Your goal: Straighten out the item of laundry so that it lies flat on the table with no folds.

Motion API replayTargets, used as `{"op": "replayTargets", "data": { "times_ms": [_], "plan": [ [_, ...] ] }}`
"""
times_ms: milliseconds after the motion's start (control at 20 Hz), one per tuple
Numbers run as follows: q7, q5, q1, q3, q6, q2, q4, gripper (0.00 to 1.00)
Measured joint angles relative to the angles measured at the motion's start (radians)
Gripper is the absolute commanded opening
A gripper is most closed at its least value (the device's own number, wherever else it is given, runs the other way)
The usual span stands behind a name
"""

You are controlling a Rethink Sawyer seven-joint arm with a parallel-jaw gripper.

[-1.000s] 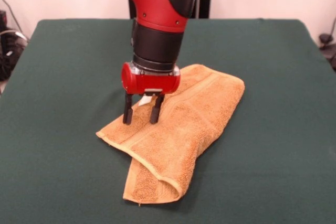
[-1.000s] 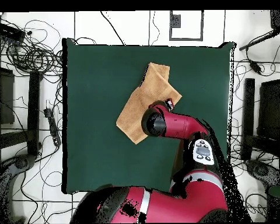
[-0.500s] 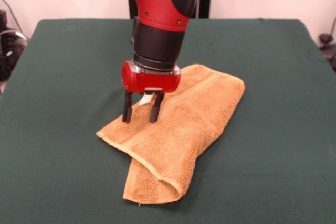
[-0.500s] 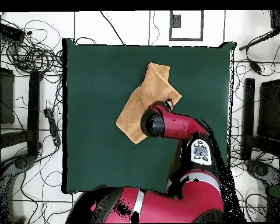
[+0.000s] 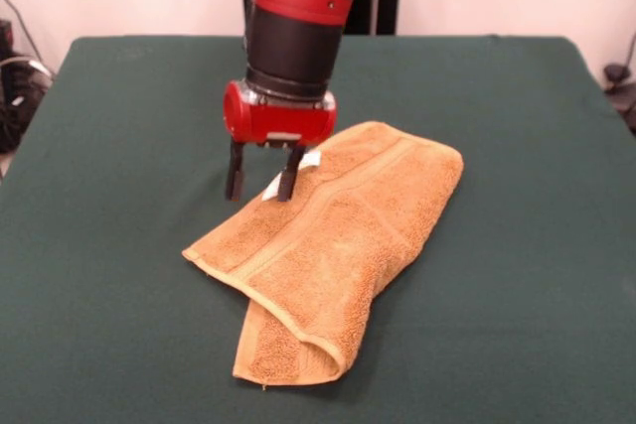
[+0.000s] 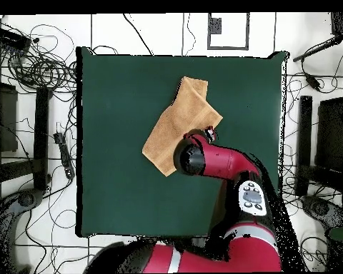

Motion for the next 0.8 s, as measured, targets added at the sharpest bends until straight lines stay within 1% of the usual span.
{"op": "replayTargets", "data": {
  "times_ms": [250, 800],
  "plan": [
    [0.000, 0.001, 0.002, -0.003, 0.000, -0.034, 0.039, 1.00],
    [0.000, 0.007, 0.012, -0.012, -0.031, -0.038, 0.052, 1.00]
  ]
}}
